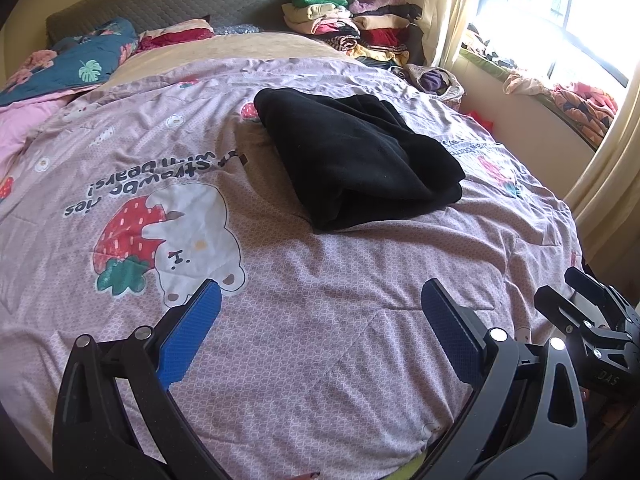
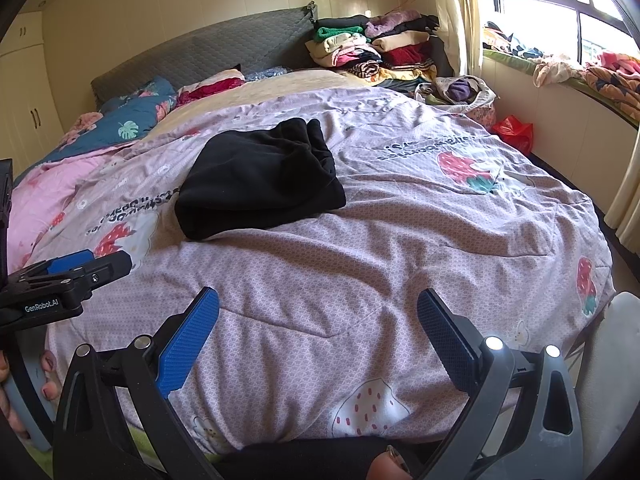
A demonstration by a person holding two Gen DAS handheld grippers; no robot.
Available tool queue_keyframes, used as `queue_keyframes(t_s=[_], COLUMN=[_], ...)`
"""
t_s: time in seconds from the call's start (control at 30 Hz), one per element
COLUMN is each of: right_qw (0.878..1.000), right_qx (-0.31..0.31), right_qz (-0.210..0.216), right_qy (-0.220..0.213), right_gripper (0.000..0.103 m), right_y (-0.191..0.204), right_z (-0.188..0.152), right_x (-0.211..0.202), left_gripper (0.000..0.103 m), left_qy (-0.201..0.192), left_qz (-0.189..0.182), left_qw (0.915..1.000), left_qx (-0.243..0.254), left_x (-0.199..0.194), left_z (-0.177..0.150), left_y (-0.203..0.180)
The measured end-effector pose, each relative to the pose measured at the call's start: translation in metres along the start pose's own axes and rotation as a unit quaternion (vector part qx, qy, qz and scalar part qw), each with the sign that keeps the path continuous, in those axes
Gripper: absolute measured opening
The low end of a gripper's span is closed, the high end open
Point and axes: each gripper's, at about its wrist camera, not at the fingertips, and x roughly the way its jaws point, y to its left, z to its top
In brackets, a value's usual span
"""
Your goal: Fold small clothes
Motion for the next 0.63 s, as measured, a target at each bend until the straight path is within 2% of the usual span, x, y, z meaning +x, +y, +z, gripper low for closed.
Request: queue_keyframes(t_s=[0.27, 0.4, 0.5, 0.57, 0.63], right_qw=[1.0, 0.999, 0.995, 0.983, 0.966], right_qx=[0.002, 0.03, 0.092, 0.153, 0.203], right_qz=[-0.001, -0.012, -0.04, -0.095, -0.155], right_qy=[0.0, -0.004, -0.018, -0.033, -0.032], right_gripper=[0.099, 0.099, 0.099, 0.099, 0.099], right_y=[-0.002, -0.03, -0.091, -0.164, -0.231], right_z=[0.0, 0.001, 0.007, 0.007, 0.001], right_x=[0.0, -0.009, -0.025, -0.043, -0.054], left_gripper=[0.094, 0.094, 0.094, 0.094, 0.094], left_qy=[0.005, 0.002, 0.004, -0.006, -0.015], left_qz=[0.011, 0.02, 0.043, 0.08, 0.134], left_qw=[0.9999, 0.9992, 0.9965, 0.9911, 0.9806], left_qx=[-0.012, -0.034, -0.071, -0.106, -0.142], left_x=[0.003, 0.0, 0.0, -0.007, -0.016], left_z=[0.0, 0.002, 0.012, 0.02, 0.026], left_y=[0.012, 0.034, 0.072, 0.118, 0.171])
